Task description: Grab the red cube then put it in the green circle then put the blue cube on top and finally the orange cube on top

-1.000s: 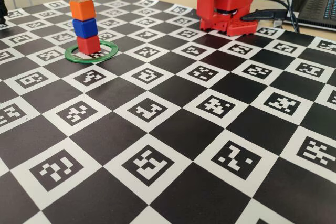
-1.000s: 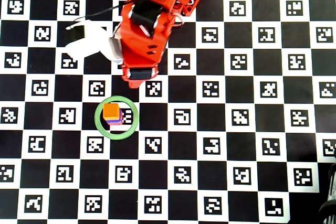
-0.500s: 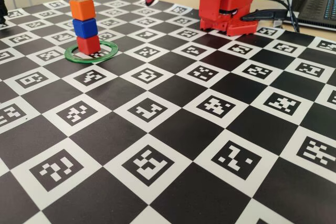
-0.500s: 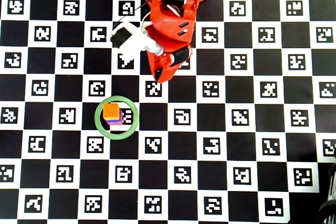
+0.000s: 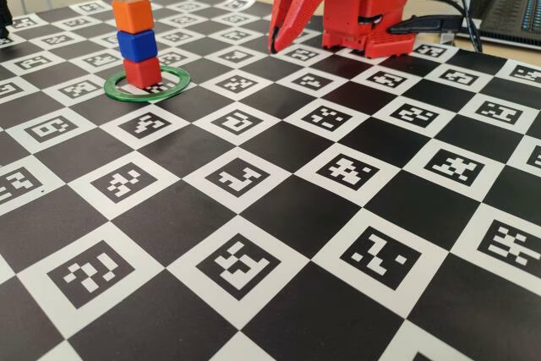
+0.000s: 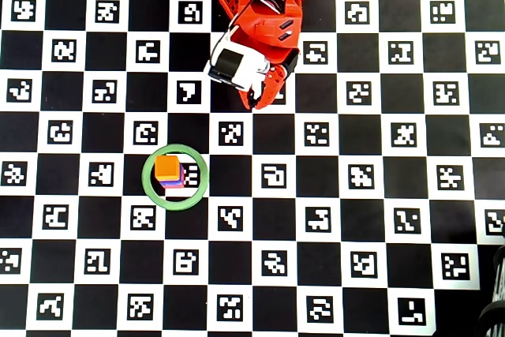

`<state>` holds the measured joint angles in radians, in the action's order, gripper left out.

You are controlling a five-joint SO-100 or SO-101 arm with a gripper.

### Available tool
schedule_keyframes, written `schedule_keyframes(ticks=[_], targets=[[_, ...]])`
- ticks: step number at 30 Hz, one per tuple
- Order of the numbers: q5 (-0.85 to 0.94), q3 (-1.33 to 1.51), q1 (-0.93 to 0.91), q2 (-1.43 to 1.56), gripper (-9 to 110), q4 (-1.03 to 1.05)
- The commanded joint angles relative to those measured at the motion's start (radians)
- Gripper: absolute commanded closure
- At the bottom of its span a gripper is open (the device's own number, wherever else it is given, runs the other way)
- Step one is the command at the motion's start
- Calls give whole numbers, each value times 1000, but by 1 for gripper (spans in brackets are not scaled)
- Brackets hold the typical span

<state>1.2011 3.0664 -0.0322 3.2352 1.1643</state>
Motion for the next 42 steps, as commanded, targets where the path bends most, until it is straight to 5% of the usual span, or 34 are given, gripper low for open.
schedule_keyframes(ticks=[1,42], targets=[[52,11,14,49,108,23],[176,103,-40,124,106,186]])
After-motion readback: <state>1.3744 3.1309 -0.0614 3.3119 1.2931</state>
